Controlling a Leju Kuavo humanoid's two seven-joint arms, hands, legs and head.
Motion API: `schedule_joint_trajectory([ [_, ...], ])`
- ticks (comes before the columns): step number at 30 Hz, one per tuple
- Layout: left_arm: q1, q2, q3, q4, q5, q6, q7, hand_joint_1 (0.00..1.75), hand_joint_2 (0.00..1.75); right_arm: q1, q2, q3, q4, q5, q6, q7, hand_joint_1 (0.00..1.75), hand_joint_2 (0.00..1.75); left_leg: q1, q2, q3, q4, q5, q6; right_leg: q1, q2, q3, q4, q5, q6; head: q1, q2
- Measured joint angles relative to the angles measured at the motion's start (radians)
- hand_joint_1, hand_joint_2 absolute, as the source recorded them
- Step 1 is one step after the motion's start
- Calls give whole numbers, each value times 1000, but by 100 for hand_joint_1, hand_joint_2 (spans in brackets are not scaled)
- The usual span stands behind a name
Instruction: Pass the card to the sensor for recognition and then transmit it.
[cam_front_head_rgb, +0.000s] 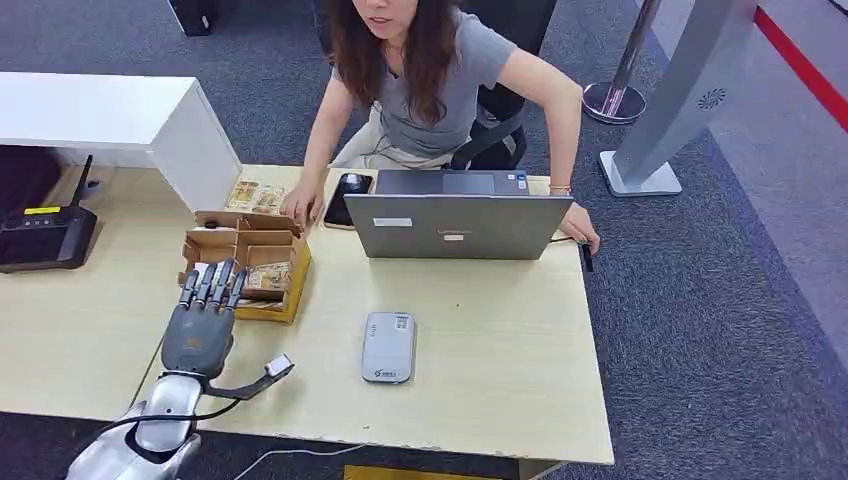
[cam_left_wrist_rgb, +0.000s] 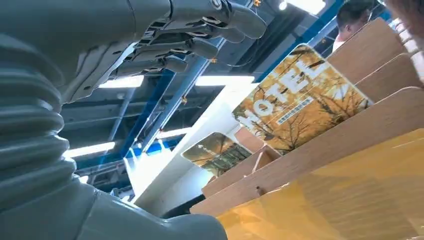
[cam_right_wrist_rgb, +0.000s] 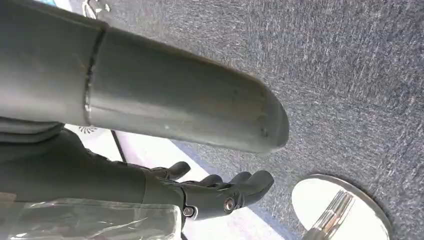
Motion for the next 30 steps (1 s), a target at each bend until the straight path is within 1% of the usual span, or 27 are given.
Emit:
schedule_joint_trajectory([
  [4, -6, 0, -10, 17, 0, 16, 5, 0, 175, -1, 0, 1, 0, 2, 2, 0, 0, 0, 0, 0, 0, 0, 0, 0, 0, 0, 0, 0, 0, 0, 0, 0],
  [9, -24, -5, -16, 52, 0, 43, -3, 0, 175, -4, 0, 4, 0, 3, 3, 0, 0, 0, 0, 0, 0, 0, 0, 0, 0, 0, 0, 0, 0, 0, 0, 0],
  [16, -55, -17, -21, 108, 0, 87, -6, 0, 175, -9, 0, 9, 0, 5, 9, 2, 0, 0, 0, 0, 0, 0, 0, 0, 0, 0, 0, 0, 0, 0, 0, 0],
  [30, -107, -43, -29, 177, 0, 151, -13, 0, 175, -13, 0, 27, 0, 19, 15, 3, 0, 0, 0, 0, 0, 0, 0, 0, 0, 0, 0, 0, 0, 0, 0, 0],
])
